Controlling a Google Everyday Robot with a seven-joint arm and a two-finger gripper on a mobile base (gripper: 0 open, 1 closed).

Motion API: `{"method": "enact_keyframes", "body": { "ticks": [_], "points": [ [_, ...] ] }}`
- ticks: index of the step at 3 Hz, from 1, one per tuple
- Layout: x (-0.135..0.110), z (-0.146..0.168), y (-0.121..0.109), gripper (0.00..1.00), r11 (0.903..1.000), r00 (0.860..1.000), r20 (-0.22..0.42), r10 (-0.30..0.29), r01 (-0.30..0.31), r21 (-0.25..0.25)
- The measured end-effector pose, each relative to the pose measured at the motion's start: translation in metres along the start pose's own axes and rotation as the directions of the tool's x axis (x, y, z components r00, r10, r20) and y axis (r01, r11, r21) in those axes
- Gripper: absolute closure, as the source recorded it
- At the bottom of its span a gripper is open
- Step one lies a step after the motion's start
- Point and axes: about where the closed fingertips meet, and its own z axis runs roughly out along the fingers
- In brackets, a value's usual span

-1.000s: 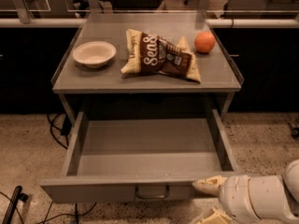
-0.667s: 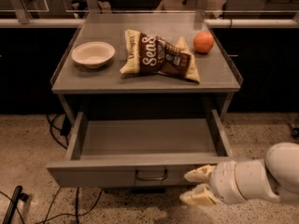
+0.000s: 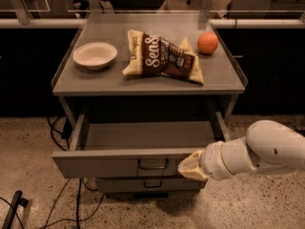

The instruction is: Close top drawer

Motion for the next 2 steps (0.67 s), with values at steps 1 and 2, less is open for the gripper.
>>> {"method": "enact_keyframes", "body": {
  "ticks": [1,2],
  "points": [
    [-0.0068,0.001,-0.0332,1.0,0.9978,0.999,-0.03,-0.029,0.031,0.058],
    [-0.0068,0.001,-0.0332,0.82,0.9978,0.999,-0.03,-0.029,0.031,0.058]
  ]
}}
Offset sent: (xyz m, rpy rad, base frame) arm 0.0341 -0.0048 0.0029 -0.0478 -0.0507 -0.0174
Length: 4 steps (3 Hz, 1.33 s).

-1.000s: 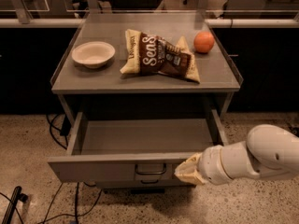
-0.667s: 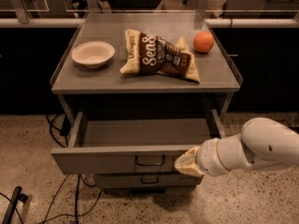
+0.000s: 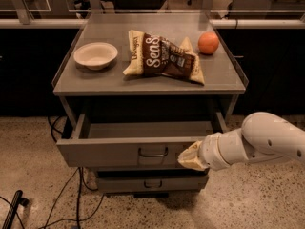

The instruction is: Close top drawer

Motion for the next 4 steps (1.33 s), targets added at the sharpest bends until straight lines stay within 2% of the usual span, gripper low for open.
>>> {"method": "enact_keyframes", "body": {
  "ticks": [1,2,3,4],
  "points": [
    [0.0,0.0,0.0,0.57,1.0,1.0,0.0,0.0,0.0,-0.001],
    [0.007,0.003,0.016,0.36,0.9996,1.0,0.006,0.001,0.0,-0.029],
    [0.013,0.014,-0.009,0.11,0.9996,1.0,-0.012,-0.003,0.003,-0.027],
    [0.01,0.013,-0.024,0.0,0.9999,1.0,-0.022,-0.014,0.014,-0.009]
  ]
}}
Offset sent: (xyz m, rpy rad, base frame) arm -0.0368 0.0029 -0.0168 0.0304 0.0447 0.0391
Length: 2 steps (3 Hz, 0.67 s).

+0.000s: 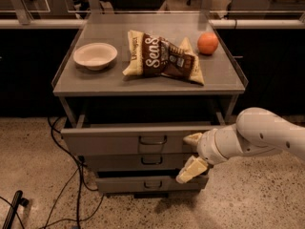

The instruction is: Close top drawer

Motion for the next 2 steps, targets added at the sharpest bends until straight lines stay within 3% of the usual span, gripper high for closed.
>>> {"method": "enact_keyframes", "body": {
  "ticks": [2],
  "points": [
    [-0.03,0.003,-0.051,0.0,0.9968,0.998,-0.031,-0.055,0.057,0.056]
  ]
}}
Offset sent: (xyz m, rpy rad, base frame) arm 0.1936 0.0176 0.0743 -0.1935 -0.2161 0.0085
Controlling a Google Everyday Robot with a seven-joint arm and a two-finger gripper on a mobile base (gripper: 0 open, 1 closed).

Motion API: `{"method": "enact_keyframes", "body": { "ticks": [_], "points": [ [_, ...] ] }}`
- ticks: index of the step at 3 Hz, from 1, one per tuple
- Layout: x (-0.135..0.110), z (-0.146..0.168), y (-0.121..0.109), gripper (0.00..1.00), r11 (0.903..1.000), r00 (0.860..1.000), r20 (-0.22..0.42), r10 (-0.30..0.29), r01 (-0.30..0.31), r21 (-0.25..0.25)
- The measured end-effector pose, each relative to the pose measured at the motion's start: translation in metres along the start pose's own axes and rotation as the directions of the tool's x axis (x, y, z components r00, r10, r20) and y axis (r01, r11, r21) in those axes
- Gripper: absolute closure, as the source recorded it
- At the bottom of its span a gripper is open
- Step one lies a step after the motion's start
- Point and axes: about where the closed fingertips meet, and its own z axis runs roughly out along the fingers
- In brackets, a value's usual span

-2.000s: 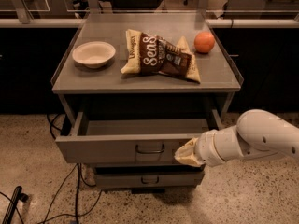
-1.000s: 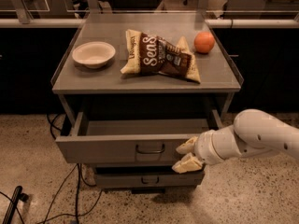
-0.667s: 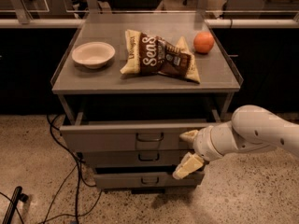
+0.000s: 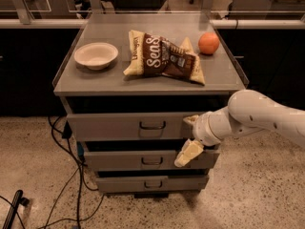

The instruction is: Close top drawer

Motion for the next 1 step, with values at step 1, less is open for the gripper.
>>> {"method": "enact_keyframes", "body": {
  "ticks": [1],
  "points": [
    [0.0,0.0,0.0,0.0,1.0,1.0,0.0,0.0,0.0,0.0]
  ]
}}
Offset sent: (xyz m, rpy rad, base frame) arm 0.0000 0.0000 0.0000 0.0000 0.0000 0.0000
